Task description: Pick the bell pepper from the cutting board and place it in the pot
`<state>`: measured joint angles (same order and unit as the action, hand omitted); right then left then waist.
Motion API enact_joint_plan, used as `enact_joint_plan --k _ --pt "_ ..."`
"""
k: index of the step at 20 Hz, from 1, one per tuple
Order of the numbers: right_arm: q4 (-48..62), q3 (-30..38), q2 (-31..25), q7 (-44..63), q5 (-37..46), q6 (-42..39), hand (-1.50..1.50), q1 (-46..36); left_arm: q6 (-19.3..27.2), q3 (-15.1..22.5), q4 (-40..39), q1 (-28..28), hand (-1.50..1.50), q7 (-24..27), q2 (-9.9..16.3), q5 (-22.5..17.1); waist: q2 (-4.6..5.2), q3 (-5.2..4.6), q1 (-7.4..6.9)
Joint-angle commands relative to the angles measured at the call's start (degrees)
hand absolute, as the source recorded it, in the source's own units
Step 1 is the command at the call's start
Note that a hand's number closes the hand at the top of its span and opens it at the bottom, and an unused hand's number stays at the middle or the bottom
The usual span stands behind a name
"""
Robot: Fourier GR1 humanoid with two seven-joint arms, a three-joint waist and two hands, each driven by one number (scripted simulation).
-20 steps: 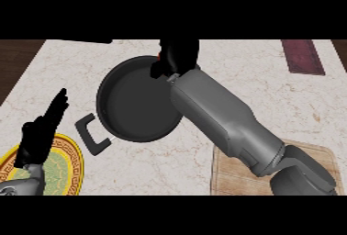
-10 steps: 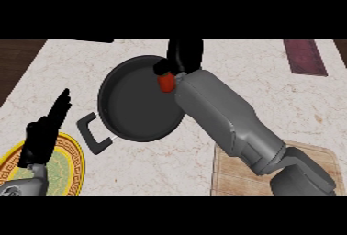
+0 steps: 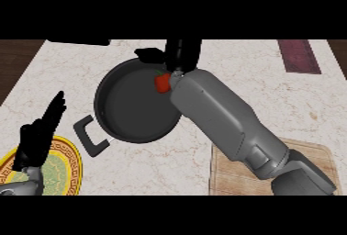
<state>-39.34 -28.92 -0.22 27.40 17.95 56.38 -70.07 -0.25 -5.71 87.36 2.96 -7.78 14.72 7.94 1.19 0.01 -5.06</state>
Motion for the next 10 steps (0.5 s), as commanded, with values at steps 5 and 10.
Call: enact_joint_plan --k 5,10 --pt "-10.6 -2.6 0.2 -5.4 -11.6 2.4 -1.50 6.3 1.1 -1.2 1.8 -2.5 0.00 -0.8 -0.3 0.5 -0.95 0.00 3.11" --pt "-22.9 -3.8 0.2 -8.8 -8.0 2.9 -1.50 20.8 -0.7 -4.7 -0.3 -1.6 0.00 -0.2 2.3 -1.3 -1.41 0.01 5.52"
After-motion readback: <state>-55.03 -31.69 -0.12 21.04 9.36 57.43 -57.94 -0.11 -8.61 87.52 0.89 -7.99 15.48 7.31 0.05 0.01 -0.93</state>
